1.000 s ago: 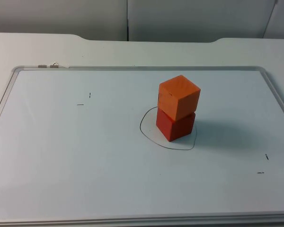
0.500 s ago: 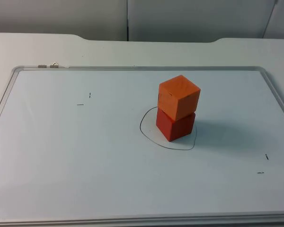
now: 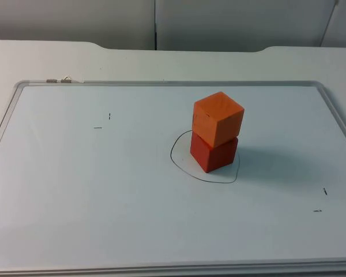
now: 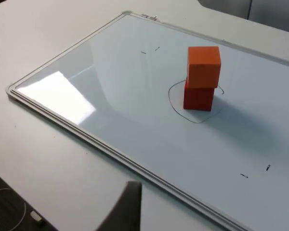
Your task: Pick up one cube with the left hand and another cube with the right hand. First place the cube in the right hand at the target position, then stack the cube in the left hand on top.
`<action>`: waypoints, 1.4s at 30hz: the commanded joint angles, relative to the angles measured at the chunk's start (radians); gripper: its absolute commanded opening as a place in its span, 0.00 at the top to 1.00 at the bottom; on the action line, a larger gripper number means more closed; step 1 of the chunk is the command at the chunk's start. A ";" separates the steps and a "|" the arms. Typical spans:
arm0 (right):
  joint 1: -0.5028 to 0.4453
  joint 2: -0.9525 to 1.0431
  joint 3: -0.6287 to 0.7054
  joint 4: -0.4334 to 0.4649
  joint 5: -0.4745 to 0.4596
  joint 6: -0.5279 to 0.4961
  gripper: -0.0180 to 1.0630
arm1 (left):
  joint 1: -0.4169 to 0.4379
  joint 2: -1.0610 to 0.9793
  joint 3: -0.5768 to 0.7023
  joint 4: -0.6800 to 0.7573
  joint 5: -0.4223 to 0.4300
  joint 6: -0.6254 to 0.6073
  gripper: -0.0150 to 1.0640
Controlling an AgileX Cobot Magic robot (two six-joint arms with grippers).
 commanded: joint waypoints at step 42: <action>0.003 -0.004 0.011 -0.019 0.006 0.082 0.01 | 0.005 -0.005 0.009 -0.001 -0.001 -0.003 0.01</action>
